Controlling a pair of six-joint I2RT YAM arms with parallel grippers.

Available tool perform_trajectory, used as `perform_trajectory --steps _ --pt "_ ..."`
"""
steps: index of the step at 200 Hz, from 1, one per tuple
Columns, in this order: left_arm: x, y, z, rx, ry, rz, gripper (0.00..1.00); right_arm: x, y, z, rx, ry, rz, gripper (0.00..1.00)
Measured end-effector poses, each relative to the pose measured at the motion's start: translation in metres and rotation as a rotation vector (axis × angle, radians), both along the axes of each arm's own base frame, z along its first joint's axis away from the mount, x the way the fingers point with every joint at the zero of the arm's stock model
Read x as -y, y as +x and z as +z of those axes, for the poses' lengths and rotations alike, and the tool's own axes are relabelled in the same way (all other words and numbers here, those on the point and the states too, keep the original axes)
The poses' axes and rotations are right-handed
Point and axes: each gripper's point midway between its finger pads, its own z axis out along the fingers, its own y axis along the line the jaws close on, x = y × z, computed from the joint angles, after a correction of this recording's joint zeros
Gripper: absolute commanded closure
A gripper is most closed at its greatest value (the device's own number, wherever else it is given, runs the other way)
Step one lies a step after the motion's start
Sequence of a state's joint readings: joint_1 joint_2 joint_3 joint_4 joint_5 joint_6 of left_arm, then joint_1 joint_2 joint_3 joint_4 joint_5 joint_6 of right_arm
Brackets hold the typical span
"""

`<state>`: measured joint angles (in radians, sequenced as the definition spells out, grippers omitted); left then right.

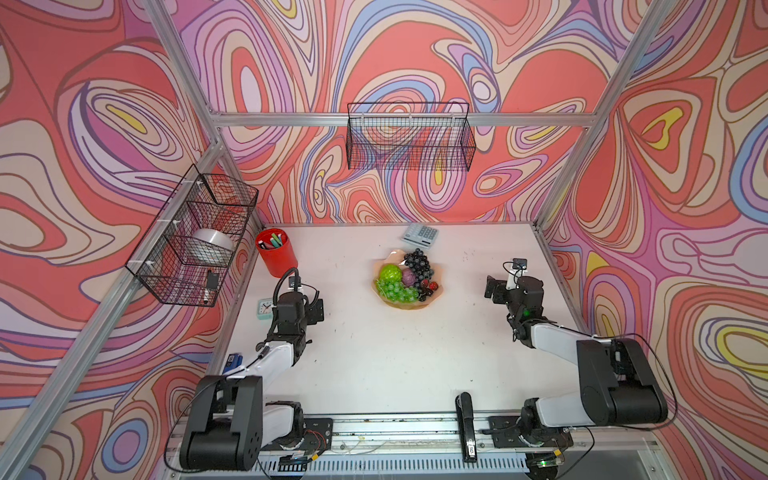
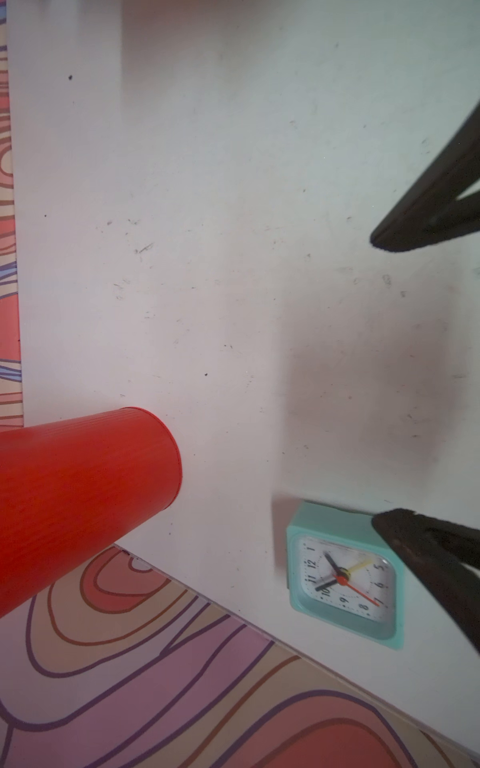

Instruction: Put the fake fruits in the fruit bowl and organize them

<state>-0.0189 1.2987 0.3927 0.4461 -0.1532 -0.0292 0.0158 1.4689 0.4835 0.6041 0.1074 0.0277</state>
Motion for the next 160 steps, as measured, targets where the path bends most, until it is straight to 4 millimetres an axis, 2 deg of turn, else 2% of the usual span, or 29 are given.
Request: perform_trajectory --steps 17,40,53,66,78,160 --pt "0.003 0.010 -0.009 0.012 -0.012 -0.014 0.00 0.001 0.003 -0.010 0.004 0.005 -0.001 0.02" --pt "0.007 0.023 -0.017 0.048 -0.025 -0.030 0.00 0.001 0.011 -0.012 0.048 0.012 0.008 0.02" --pt "0.007 0.025 -0.024 0.048 -0.027 -0.032 0.00 0.001 0.013 -0.019 0.076 0.016 0.007 0.02" --pt "0.008 0.027 -0.020 0.073 -0.030 -0.035 0.00 0.002 0.011 -0.035 0.041 0.020 0.003 0.02" --pt "0.008 0.029 -0.016 0.093 -0.031 -0.035 0.00 0.003 0.011 -0.041 0.027 0.021 0.003 0.02" --pt "0.008 0.034 -0.005 0.145 -0.032 -0.038 0.00 0.002 0.016 -0.032 0.059 0.021 0.006 0.02"
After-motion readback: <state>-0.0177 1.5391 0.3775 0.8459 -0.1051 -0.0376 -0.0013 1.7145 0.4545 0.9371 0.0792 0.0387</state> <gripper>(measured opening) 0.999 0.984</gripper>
